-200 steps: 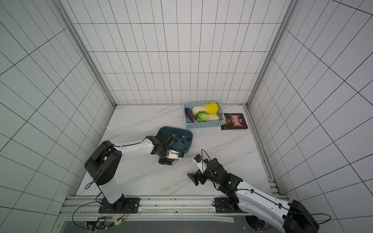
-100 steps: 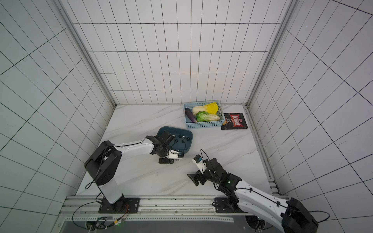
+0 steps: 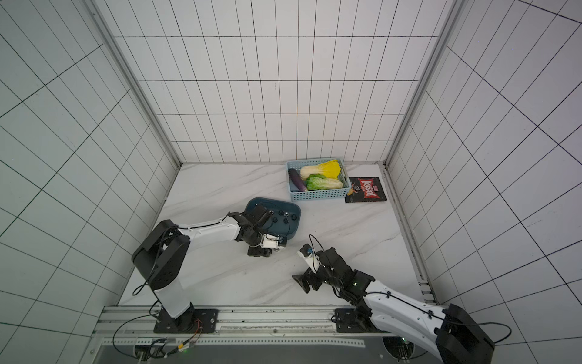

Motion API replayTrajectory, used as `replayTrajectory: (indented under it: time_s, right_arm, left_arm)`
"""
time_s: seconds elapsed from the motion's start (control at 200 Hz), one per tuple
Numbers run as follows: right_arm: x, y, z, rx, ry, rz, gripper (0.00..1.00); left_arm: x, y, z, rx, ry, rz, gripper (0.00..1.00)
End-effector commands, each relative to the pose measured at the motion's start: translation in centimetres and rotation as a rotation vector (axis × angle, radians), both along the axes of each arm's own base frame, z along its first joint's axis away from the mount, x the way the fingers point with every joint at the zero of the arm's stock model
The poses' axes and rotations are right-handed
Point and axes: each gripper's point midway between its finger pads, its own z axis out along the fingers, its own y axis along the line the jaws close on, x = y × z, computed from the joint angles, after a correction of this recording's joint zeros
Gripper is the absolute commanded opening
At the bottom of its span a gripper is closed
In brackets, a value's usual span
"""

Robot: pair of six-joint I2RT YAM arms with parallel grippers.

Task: Put the nuts on the desktop into the storage box
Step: Pick up the nut from the center of the board.

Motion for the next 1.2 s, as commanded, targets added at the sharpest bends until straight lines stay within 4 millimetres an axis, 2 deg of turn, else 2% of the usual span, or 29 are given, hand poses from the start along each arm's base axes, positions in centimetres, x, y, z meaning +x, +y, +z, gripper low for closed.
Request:
replayTrajectory:
  time_s: [0.0,0.205,0.405,0.55,0.65,0.79,0.994,1.194]
  right_arm:
    - [-0.1,1.1,1.6,0.032,-0.039,0.049,1.0]
    - [-0.3,1.4,1.5,0.027,-0.034,0.069,1.0]
    - [-0.4,1.5,1.5,0.025,-0.034,0.075,1.0]
    - [-0.5,1.6,1.4,0.021,-0.034,0.078,0.99]
    - [-0.4,1.6,1.4,0.018,-0.034,0.079,1.0]
    - [-0.5,1.7,1.4,0.015,-0.037,0.084,1.0]
    - [-0.6,1.9,1.8,0.022,-0.045,0.099,1.0]
    - [-0.5,2.6,3.6,0.055,-0.073,0.114,0.99]
  left_arm:
    - [0.0,-0.5,0.0,-0.007,0.02,0.007,0.51]
    - [0.1,-0.5,-0.5,0.013,0.041,0.014,0.52]
    - [-0.3,-0.6,-0.9,0.036,0.107,0.033,0.49]
    - [-0.3,-0.3,-1.3,0.062,0.12,0.043,0.41]
    - [-0.4,-0.2,-1.4,0.076,0.13,0.042,0.29]
    - [-0.4,-0.1,-1.2,0.078,0.13,0.042,0.24]
    - [-0.4,-0.2,0.3,0.058,0.118,0.046,0.25]
    - [-0.6,-0.7,3.4,0.008,0.112,0.042,0.25]
